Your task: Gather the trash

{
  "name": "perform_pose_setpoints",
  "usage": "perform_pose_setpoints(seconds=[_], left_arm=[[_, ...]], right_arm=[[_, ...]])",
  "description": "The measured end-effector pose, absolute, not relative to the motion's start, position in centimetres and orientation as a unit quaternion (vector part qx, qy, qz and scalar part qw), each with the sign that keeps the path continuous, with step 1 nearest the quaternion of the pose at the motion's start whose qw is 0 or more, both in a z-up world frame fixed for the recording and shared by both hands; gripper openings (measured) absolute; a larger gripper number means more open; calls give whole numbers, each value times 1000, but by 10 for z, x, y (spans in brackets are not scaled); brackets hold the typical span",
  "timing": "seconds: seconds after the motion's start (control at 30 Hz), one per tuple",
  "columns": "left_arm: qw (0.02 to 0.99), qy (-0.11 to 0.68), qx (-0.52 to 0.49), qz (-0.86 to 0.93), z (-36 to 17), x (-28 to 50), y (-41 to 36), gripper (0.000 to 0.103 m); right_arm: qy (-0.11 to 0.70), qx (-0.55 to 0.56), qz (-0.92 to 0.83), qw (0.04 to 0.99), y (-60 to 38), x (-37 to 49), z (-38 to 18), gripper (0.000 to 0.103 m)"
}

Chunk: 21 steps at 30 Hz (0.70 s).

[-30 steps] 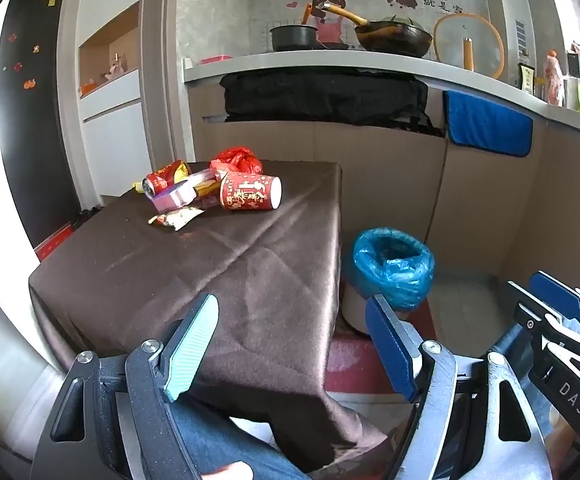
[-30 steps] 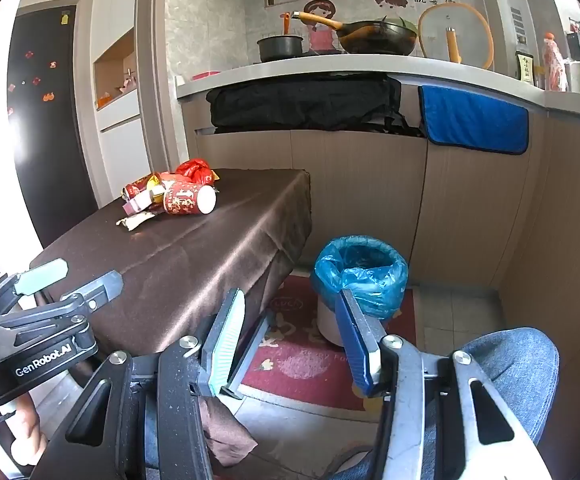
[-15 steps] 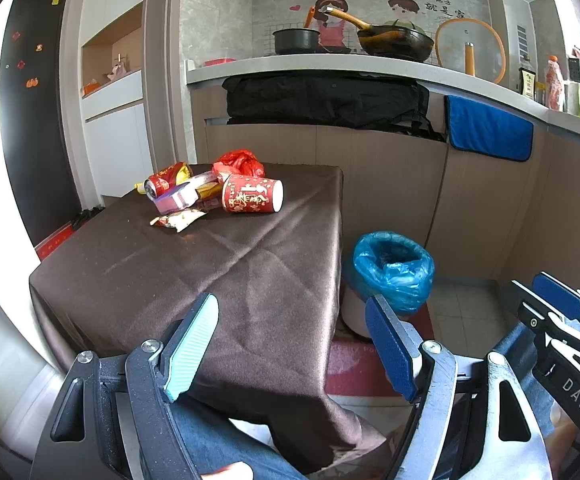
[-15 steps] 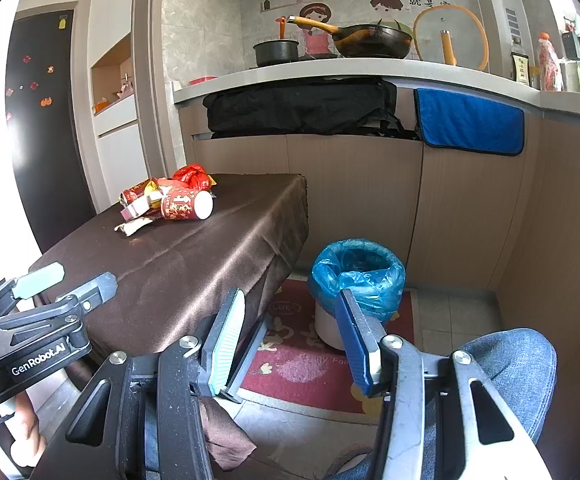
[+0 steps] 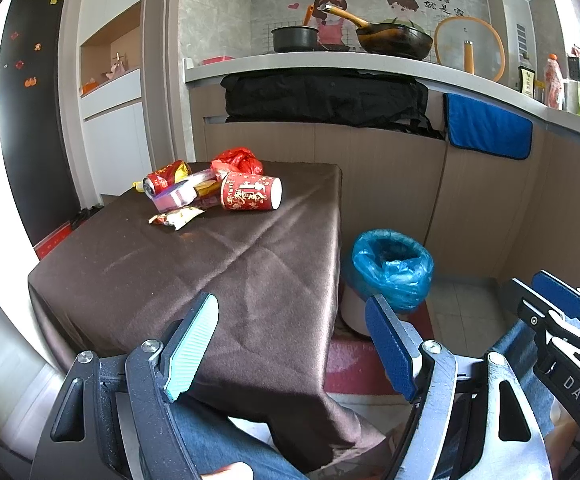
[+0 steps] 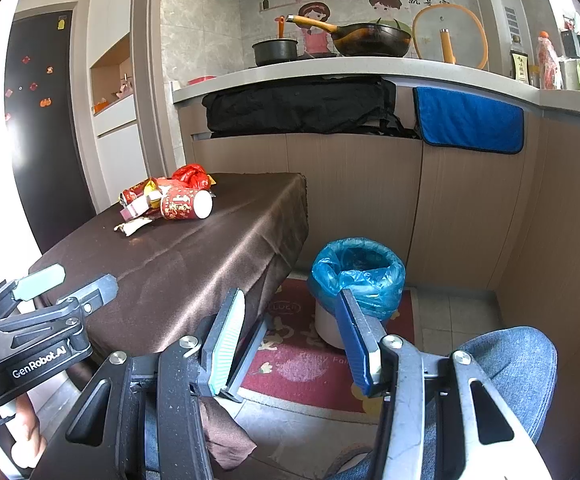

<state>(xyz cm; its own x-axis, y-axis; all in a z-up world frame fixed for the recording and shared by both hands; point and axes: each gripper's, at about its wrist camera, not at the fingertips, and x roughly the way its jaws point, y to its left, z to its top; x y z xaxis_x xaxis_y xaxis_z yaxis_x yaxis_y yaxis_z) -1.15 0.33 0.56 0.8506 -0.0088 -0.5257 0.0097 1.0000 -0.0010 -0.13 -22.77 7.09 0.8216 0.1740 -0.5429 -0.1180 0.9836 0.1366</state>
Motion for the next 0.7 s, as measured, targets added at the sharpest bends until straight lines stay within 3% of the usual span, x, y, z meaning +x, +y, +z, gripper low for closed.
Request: perform_pose_setpoints(seconds=[0.7], left_arm=[[962,274,1,-6,6,-9,2,76]], right_arm=[[289,49,77,953,-228,-1,71,46]])
